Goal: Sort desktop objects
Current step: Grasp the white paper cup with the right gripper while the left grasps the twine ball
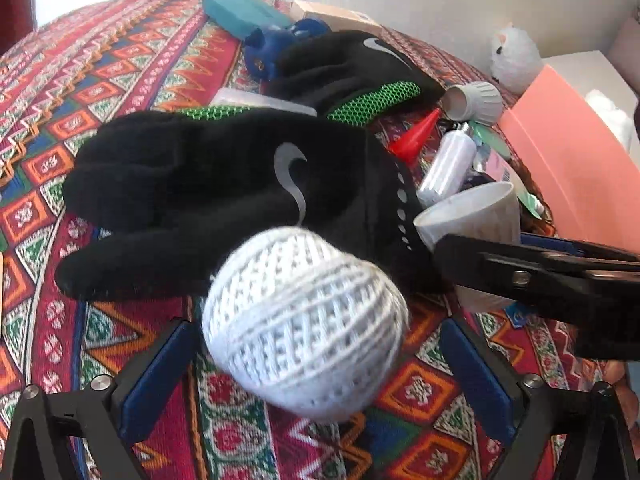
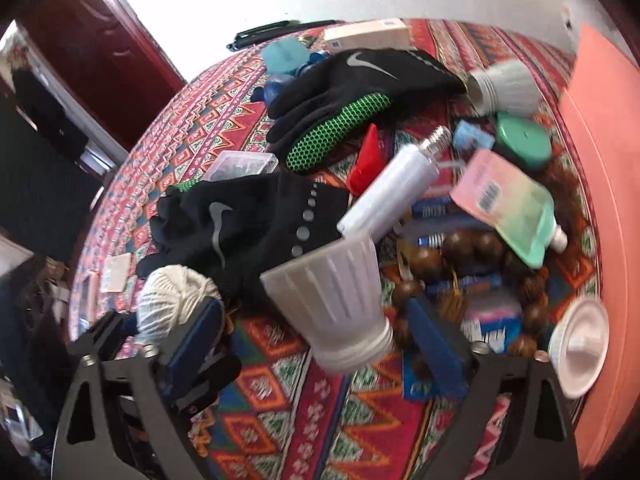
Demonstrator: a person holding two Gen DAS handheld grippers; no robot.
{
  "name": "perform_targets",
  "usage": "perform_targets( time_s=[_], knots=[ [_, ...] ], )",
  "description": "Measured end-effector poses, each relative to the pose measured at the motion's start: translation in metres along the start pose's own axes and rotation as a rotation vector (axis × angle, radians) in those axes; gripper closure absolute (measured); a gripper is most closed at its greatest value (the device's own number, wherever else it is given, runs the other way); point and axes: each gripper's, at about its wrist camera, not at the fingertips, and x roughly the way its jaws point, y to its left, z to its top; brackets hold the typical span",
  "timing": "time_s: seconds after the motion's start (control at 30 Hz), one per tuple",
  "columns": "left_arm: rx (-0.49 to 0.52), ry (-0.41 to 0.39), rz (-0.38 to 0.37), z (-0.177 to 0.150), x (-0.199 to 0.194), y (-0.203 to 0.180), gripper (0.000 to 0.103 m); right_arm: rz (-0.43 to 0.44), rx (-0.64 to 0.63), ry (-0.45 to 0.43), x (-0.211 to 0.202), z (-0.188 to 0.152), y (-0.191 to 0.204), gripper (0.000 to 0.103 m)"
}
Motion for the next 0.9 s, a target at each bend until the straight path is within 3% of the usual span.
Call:
perform_targets(
  time_s=[0.03, 0.07, 0.23, 0.47, 0.9],
  knots=[
    [0.015, 0.0, 0.009, 0.0, 0.0, -0.001, 0.038, -0.005, -0.008, 0.004, 0.002, 0.001, 0.0, 0.041],
    [0.024, 0.0, 0.014, 0.0, 0.0, -0.002, 0.037, 0.001, -0.012, 0.009, 0.003, 0.002, 0.0, 0.045],
    [0.021, -0.012, -0.005, -0.002, -0.011, -0.003, 0.037, 0.03, 0.022, 0.006, -0.003, -0.003, -0.005, 0.045],
    [0.072, -0.04, -0.006, -0.01, -0.048, -0.019, 0.037, 0.059, 0.037, -0.041, -0.042, -0.022, 0.0, 0.045],
    [0.153, -0.072, -0.071, -0.047, -0.12, -0.057, 0.037, 0.095, 0.053, -0.116, -0.129, -0.091, 0.024, 0.045]
  ],
)
